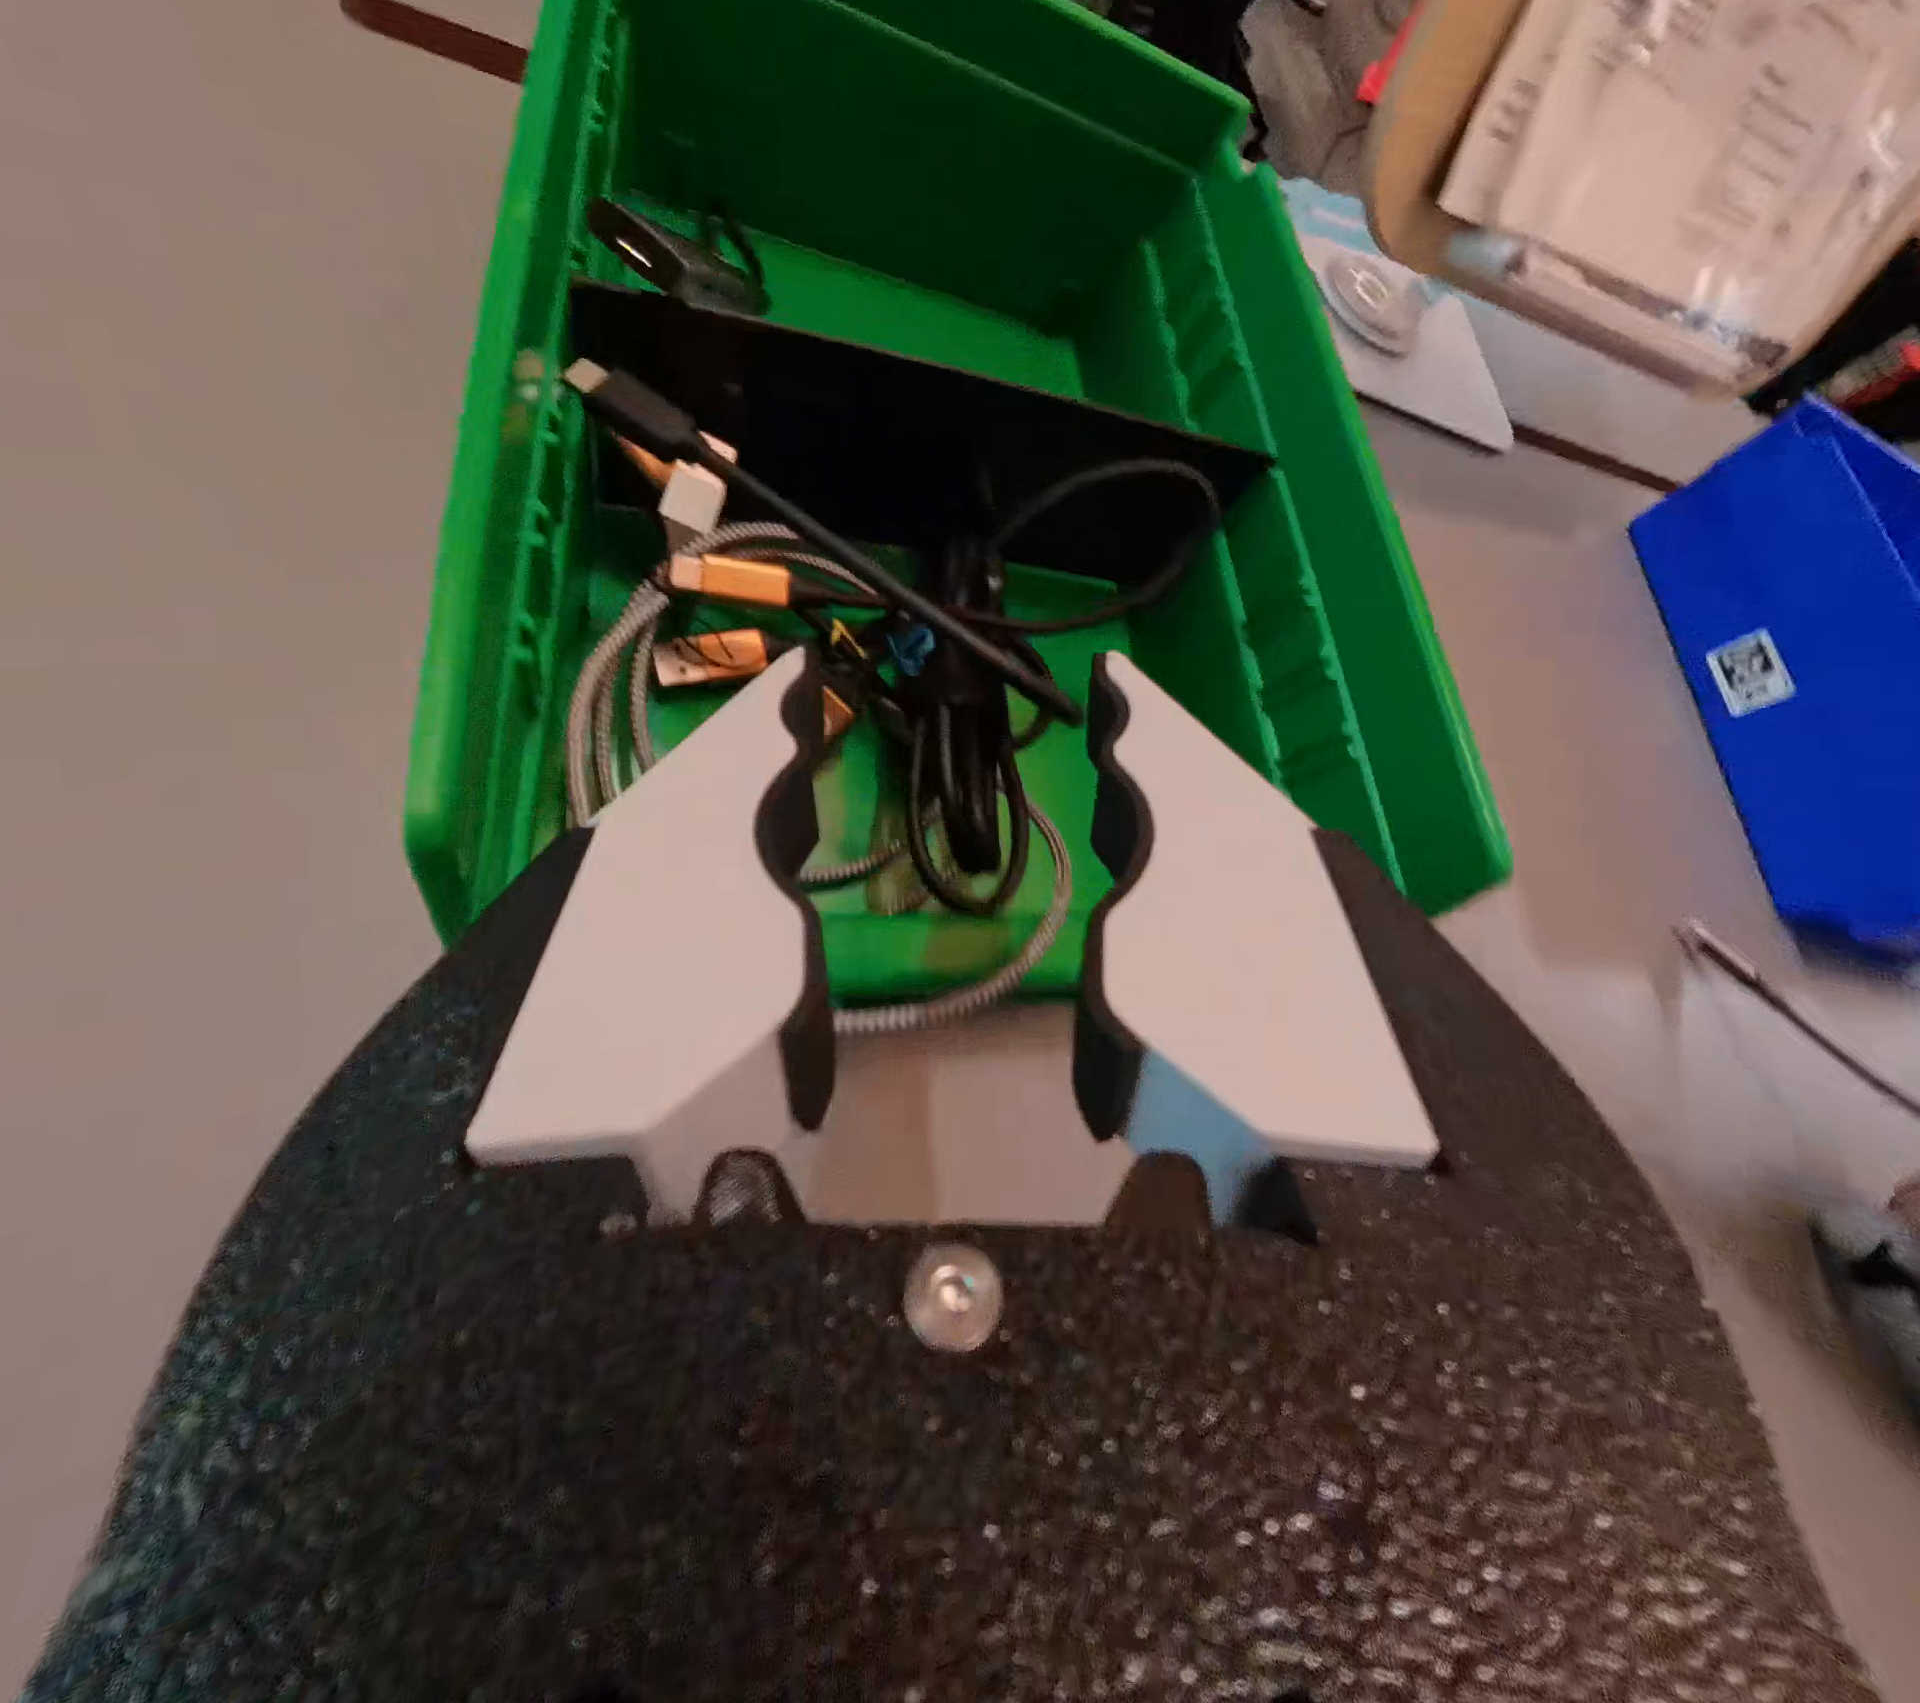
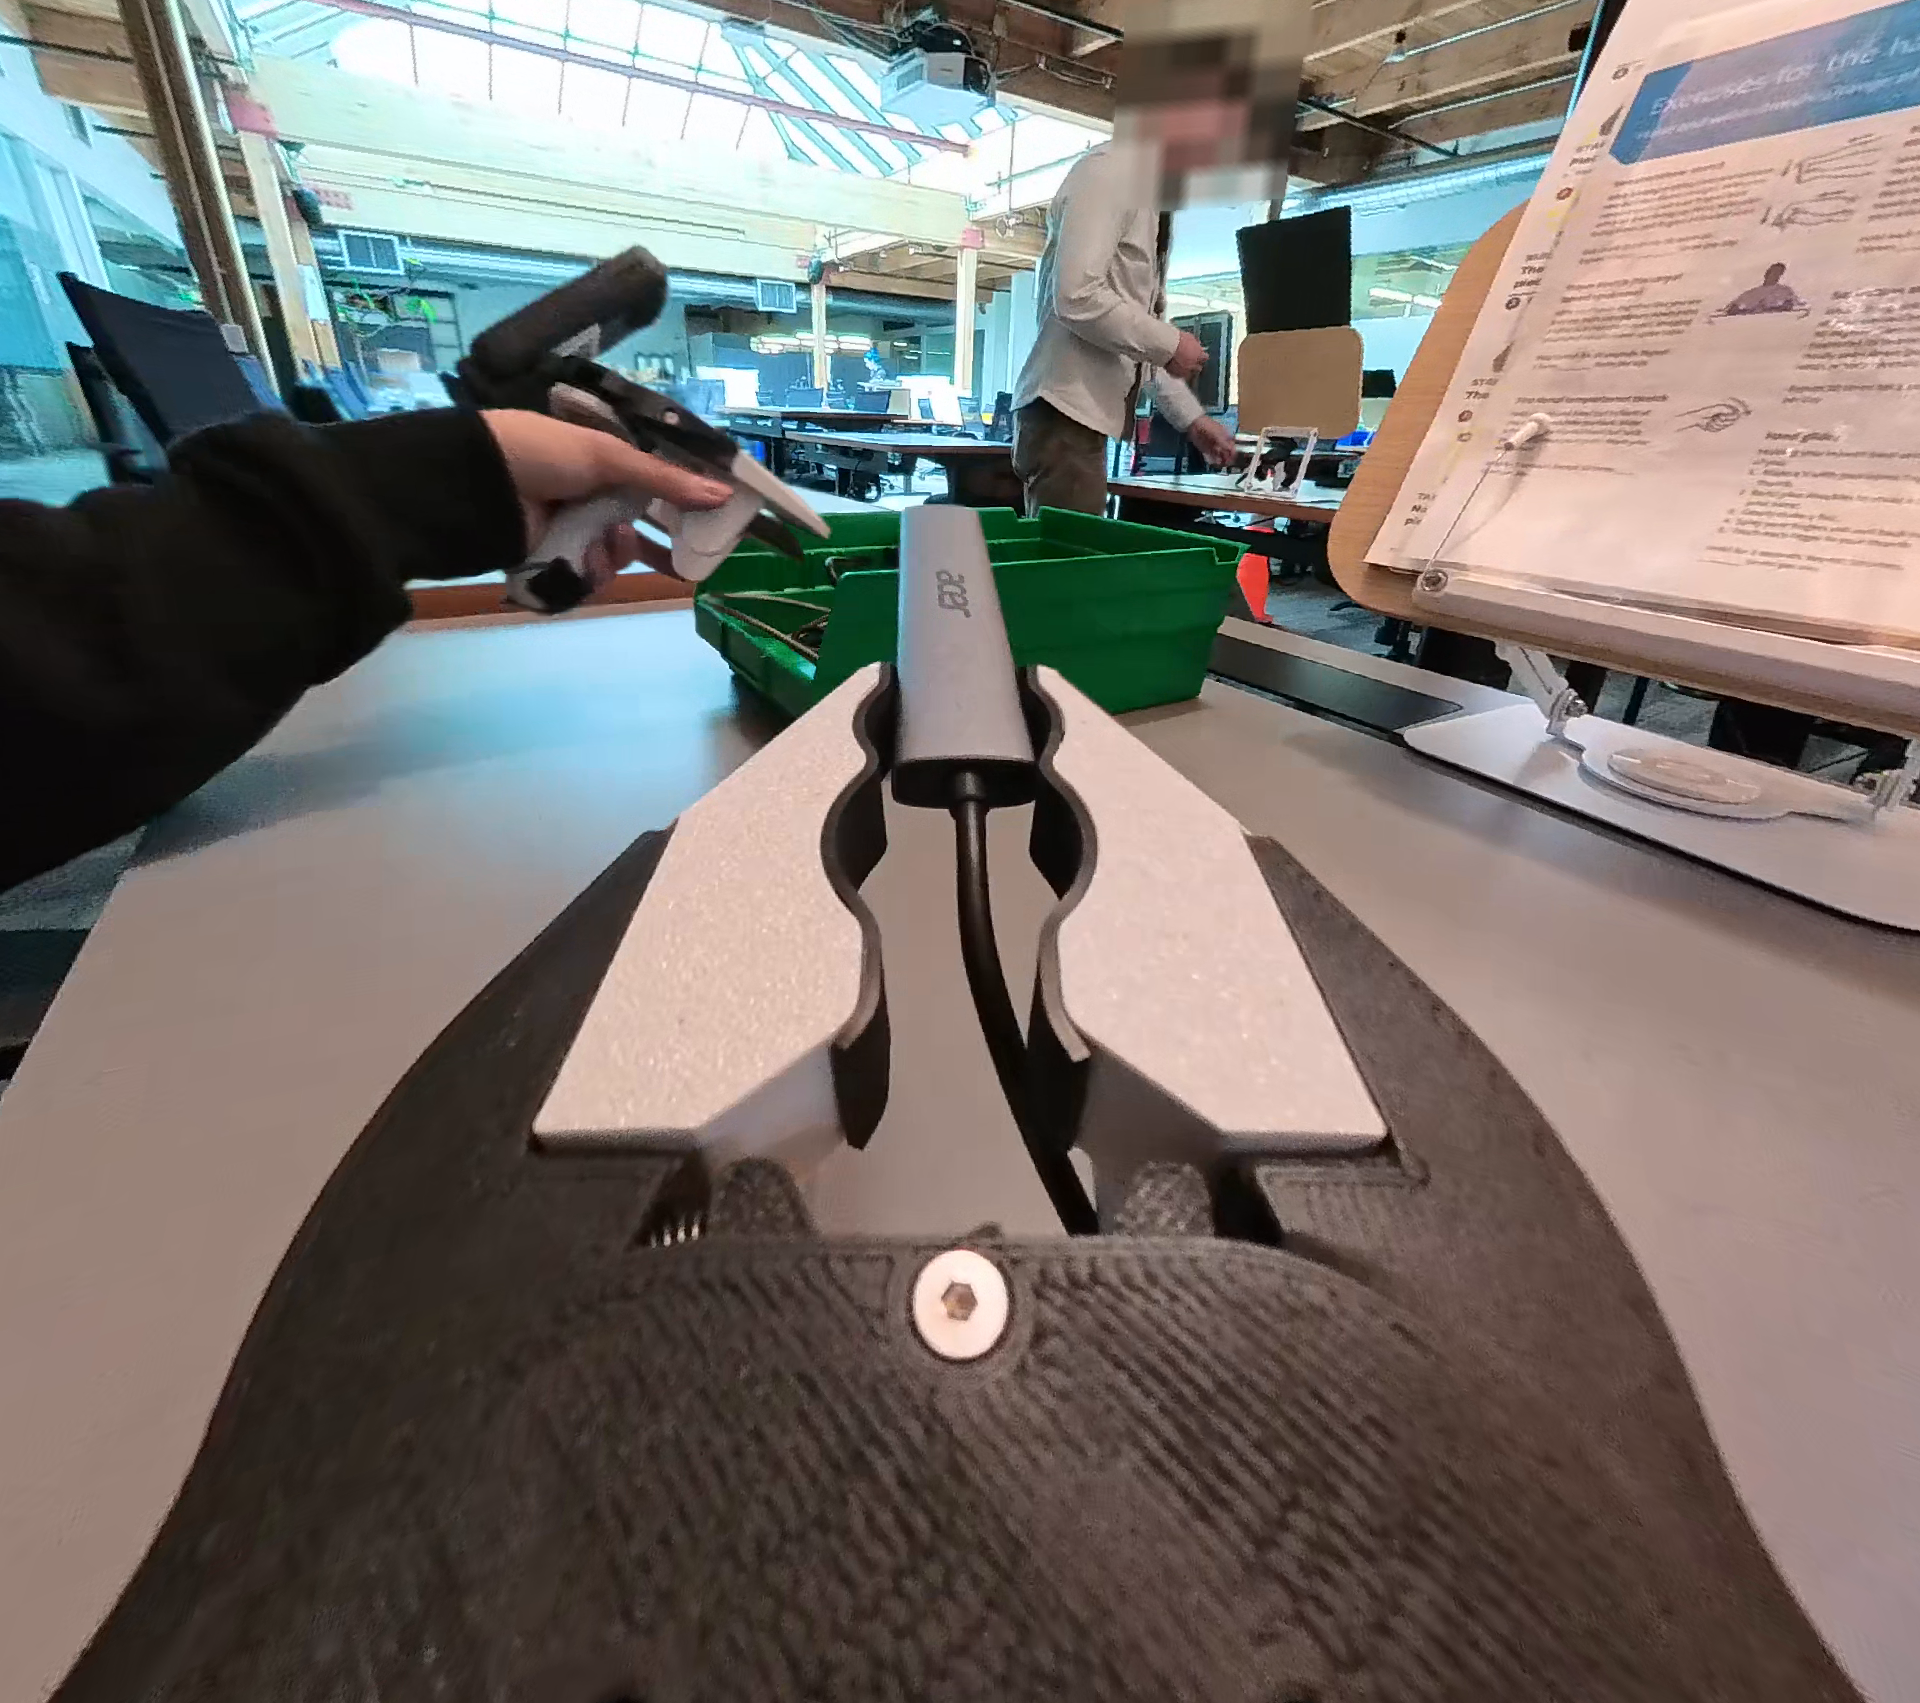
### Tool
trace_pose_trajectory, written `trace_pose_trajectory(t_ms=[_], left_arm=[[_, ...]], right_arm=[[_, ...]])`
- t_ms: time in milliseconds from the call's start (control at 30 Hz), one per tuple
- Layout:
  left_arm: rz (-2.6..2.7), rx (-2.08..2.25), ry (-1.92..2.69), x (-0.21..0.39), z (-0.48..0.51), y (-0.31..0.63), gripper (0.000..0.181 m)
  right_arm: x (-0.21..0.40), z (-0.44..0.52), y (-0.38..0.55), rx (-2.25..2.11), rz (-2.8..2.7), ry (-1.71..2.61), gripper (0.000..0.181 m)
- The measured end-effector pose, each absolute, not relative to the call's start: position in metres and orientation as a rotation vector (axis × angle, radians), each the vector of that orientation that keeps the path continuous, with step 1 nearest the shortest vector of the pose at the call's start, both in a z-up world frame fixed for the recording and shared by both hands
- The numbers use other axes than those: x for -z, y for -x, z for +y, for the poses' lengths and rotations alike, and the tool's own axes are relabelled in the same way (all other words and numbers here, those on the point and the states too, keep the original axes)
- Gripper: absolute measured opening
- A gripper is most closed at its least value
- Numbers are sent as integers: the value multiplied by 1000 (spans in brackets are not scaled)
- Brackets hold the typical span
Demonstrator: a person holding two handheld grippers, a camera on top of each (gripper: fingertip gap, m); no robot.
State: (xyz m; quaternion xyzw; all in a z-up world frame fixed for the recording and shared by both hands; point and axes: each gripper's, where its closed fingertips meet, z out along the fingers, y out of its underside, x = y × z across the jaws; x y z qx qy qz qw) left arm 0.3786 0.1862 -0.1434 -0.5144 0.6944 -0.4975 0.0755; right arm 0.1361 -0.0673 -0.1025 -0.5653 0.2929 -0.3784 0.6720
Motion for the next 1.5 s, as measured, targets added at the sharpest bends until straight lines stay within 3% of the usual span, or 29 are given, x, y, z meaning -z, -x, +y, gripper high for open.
trace_pose_trajectory(t_ms=[133, 167, 200, 267, 400, 567, 733, 867, 1067, 1200, 1500], left_arm=[[2070, 1300, 1594, 158, 190, -411, 48], [2084, 1261, 1605, 164, 190, -417, 42], [2094, 1250, 1608, 168, 189, -421, 22], [2072, 1248, 1560, 164, 190, -422, 11], [1970, 1205, 1214, 106, 191, -408, 2], [1813, 1147, 704, 4, 176, -371, 2], [1869, 1393, 355, -57, 125, -298, 1], [2277, 1524, 122, -26, 83, -222, 2], [2764, 1536, 39, 68, 51, -153, 1], [2936, 1505, -13, 122, 29, -137, 2], [3199, 1426, -227, 182, -20, -117, 9]], right_arm=[[102, -69, -137, 840, 666, 1266, 21], [102, -69, -137, 840, 668, 1264, 21], [102, -69, -137, 841, 668, 1263, 21], [102, -70, -137, 850, 671, 1259, 21], [102, -71, -138, 851, 677, 1257, 21], [101, -74, -138, 860, 688, 1241, 21], [99, -81, -139, 871, 717, 1201, 21], [97, -93, -140, 911, 751, 1162, 21], [95, -104, -140, 930, 783, 1124, 21], [95, -104, -140, 929, 787, 1121, 21], [95, -125, -141, 1034, 840, 1097, 21]])
